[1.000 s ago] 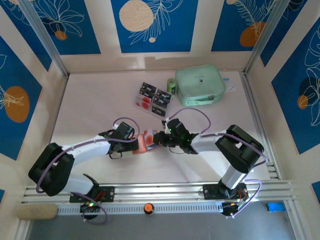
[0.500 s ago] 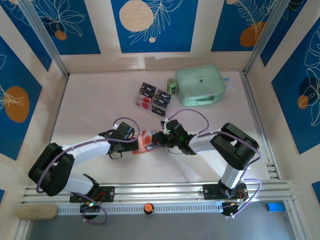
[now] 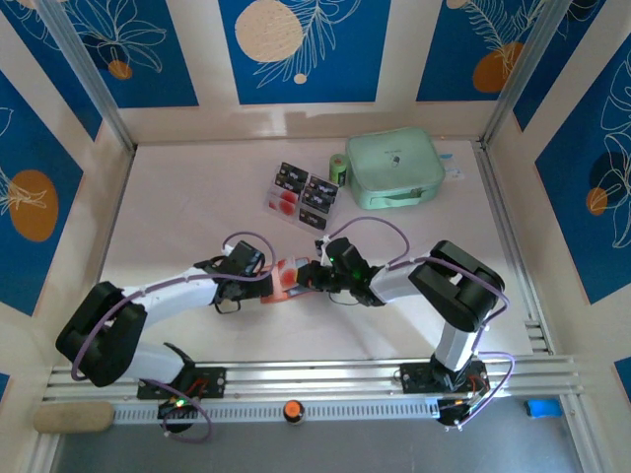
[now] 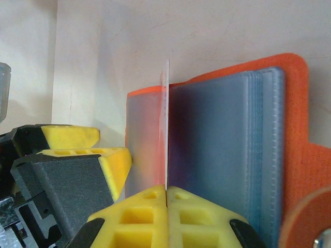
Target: Put the credit cards into the card holder
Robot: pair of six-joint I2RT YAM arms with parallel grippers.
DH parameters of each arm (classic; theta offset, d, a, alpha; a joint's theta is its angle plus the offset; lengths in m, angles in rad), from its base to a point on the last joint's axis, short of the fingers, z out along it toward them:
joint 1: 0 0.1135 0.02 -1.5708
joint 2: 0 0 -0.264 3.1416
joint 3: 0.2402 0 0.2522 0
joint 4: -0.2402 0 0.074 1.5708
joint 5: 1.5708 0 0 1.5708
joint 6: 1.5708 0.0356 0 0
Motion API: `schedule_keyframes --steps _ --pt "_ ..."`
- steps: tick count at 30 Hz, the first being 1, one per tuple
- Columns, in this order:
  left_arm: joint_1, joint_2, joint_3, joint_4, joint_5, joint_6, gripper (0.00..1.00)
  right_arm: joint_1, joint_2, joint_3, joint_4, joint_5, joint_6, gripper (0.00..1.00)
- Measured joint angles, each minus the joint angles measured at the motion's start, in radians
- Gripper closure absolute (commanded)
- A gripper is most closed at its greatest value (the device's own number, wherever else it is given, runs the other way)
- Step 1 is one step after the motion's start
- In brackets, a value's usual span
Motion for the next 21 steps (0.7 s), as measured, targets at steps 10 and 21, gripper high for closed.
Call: schedule_keyframes --steps 10,21 --pt "0.0 0.0 0.0 0.0 0.0 0.0 0.0 0.004 0.0 -0.006 0.011 0.001 0.022 1.0" --pt "0.0 0.0 0.0 0.0 0.0 0.0 0.0 0.013 0.013 -0.013 0.024 0.001 0.037 1.0"
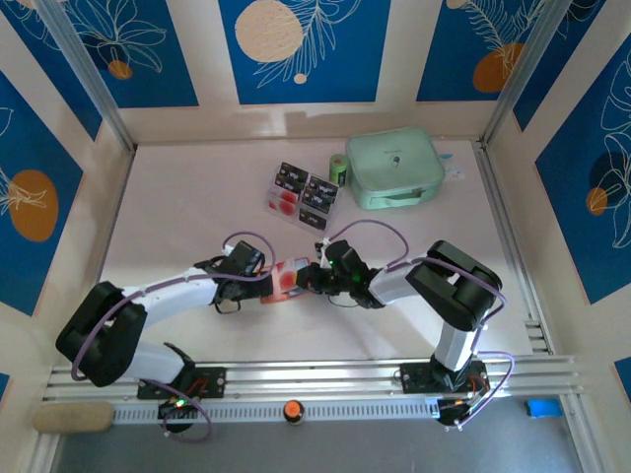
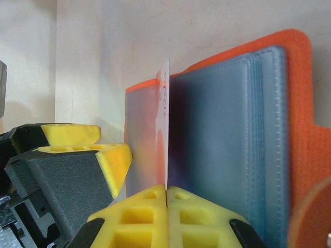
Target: Put the credit cards into the card holder
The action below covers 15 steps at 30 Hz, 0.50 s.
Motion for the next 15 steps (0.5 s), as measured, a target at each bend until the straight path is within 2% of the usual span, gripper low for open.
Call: schedule_keyframes --steps 15 --pt "0.0 0.002 0.0 0.003 -0.003 0.0 0.0 0.006 -0.005 -0.017 -0.011 0.012 0.018 1.0"
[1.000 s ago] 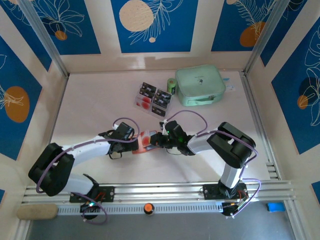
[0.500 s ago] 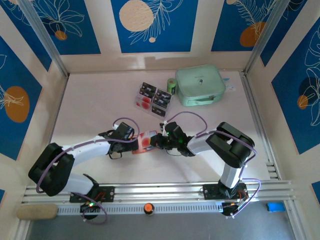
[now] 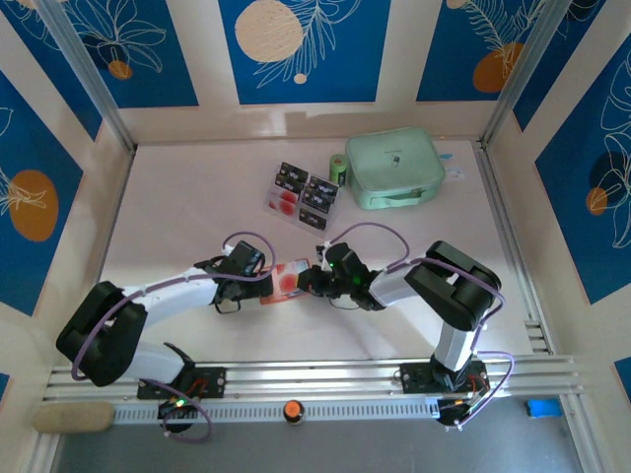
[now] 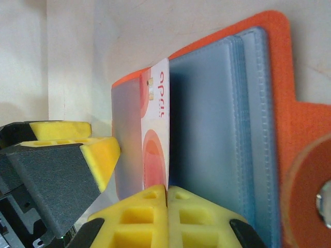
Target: Put the credit cards into the card holder
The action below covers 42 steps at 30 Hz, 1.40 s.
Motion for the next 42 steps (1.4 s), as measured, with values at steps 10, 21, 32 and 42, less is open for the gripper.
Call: schedule_keyframes --steps 10,21,32,42 --pt "0.0 0.0 0.0 0.0 0.0 0.0 0.0 0.008 -0.019 0.013 -0.077 0.014 0.0 1.0" --pt "0.0 0.0 -0.001 0.001 0.0 0.0 0.0 0.01 -0.019 0.051 -0.148 0.013 0.0 1.0" --pt "0.0 0.0 -0.003 0.003 0.0 0.0 0.0 0.01 -0.014 0.068 -0.172 0.008 0.009 1.0" --pt "0.0 0.0 -0.003 0.003 0.0 0.0 0.0 0.017 -0.042 0.069 -0.229 0.037 0.019 1.0"
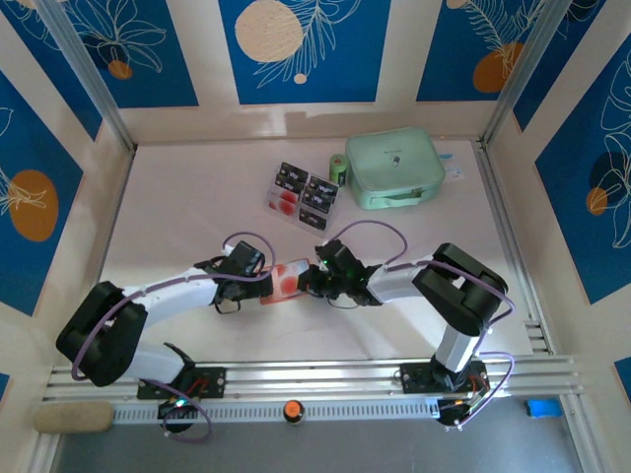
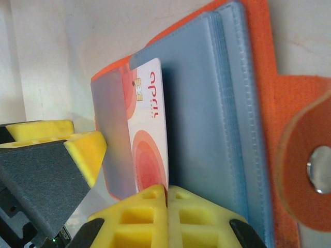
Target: Put the credit cards into the card holder
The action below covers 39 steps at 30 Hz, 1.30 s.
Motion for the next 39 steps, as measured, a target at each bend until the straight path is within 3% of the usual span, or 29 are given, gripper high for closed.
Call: schedule_keyframes --steps 39 --pt "0.0 0.0 -0.003 0.002 -0.001 0.0 0.0 -0.001 0.027 0.06 -0.071 -0.031 -0.001 1.0"
